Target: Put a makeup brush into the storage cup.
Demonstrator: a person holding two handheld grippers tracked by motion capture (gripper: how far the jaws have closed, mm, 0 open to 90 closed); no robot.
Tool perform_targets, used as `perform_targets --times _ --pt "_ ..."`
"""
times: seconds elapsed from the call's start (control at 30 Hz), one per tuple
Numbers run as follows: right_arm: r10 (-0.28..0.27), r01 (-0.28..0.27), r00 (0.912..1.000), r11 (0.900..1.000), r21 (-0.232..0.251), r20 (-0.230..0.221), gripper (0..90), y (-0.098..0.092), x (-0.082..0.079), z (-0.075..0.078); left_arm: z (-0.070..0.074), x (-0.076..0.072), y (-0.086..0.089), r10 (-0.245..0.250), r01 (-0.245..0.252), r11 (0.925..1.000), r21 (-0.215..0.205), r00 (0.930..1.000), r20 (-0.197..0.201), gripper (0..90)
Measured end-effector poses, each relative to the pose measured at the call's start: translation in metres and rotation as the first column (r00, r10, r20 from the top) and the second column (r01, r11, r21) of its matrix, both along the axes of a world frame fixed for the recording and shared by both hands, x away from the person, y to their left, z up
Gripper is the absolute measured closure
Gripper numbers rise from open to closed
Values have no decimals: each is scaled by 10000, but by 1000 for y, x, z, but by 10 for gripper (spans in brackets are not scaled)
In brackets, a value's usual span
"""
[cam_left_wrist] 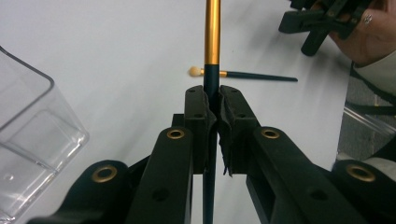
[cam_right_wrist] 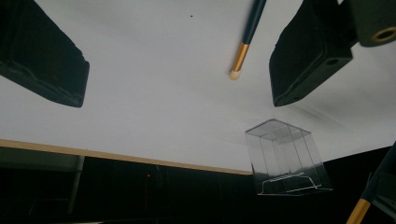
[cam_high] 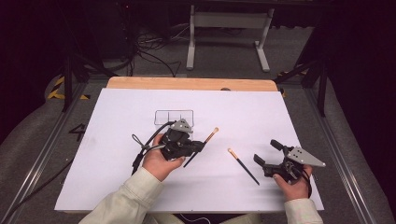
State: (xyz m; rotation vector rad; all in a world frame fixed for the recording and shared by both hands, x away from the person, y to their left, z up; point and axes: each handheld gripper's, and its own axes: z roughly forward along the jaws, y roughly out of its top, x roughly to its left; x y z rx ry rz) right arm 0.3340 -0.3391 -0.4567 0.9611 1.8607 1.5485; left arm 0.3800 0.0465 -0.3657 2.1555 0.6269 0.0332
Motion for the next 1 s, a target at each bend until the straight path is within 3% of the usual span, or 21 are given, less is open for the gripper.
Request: perform_targets --times 0.1,0.2,0.4,0.6,0.63,0.7,0.83,1.0 --pt "-1 1 10000 10000 2 -3 55 0 0 0 1 -1 4 124 -112 9995 -298 9991 410 825" --pt "-5 5 10000 10000 3 -3 55 0 0 0 3 -1 11 366 -320 9964 -785 9977 570 825" --pt "8 -8 10000 10000 1 -9 55 0 0 0 5 -2 17 493 -363 9907 -1311 9940 972 825" --pt "6 -6 10000 10000 5 -6 55 0 0 0 7 0 25 657 -427 9810 -1893 9909 1173 825" --pt "6 -6 10000 10000 10 -4 55 0 0 0 6 0 27 794 -514 9752 -2155 9892 1234 825" --pt "11 -11 10000 10000 19 -14 55 0 0 0 6 1 28 785 -475 9742 -2208 9879 1338 825" --pt "10 -10 10000 10000 35 -22 55 0 0 0 4 3 33 925 -512 9616 -2695 9855 1425 825" --pt "7 -7 10000 10000 39 -19 55 0 0 0 4 4 36 1050 -549 9531 -2977 9823 1549 825"
